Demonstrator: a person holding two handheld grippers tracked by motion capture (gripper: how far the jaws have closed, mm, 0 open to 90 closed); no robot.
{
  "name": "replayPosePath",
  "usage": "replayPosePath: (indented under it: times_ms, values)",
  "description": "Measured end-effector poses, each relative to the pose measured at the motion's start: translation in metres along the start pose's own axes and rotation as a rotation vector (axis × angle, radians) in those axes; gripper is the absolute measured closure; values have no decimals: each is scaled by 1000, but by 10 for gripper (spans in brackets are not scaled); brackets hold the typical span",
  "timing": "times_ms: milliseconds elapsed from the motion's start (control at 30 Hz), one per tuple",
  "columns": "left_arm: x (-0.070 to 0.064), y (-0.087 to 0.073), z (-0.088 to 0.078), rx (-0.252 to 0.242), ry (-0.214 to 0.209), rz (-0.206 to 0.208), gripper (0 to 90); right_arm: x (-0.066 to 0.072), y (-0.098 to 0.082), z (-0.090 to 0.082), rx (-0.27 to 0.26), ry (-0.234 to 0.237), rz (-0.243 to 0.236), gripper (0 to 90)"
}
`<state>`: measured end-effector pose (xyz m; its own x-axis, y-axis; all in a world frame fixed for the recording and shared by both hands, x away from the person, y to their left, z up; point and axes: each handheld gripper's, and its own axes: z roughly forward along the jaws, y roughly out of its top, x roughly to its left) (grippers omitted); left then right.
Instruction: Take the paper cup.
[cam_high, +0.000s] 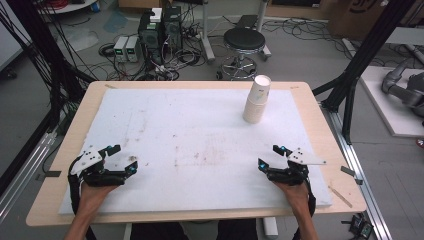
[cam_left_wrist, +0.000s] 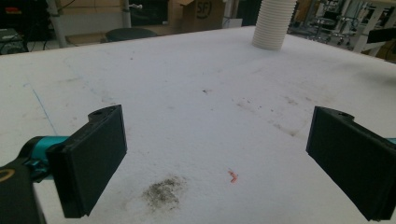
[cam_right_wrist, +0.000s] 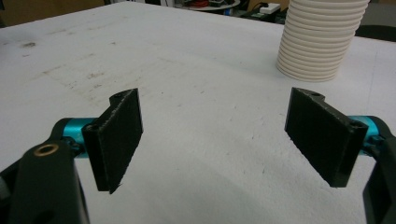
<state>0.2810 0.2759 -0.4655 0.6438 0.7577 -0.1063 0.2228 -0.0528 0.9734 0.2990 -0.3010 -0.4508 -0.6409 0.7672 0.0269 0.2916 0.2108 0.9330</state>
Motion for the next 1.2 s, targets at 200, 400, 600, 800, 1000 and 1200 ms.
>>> replayPosePath:
  times_ms: [200, 400, 600, 800, 1000, 1200]
  values:
    - [0, 0, 0, 1, 5, -3, 51, 0, 0, 0, 2, 2, 2, 194]
    - [0, 0, 1, 10, 5, 1, 51, 0, 1, 1, 6, 1, -1, 194]
    - [1, 1, 1, 15, 4, -4, 51, -2, 1, 0, -4, 22, 7, 194]
    - [1, 1, 2, 18, 2, -6, 51, -3, 4, -2, 3, 28, 10, 194]
    - [1, 1, 2, 20, 1, -12, 51, -9, 30, -12, -17, 14, -8, 194]
    - [2, 1, 3, 28, -6, -21, 51, -20, 64, -23, -14, 6, -28, 195]
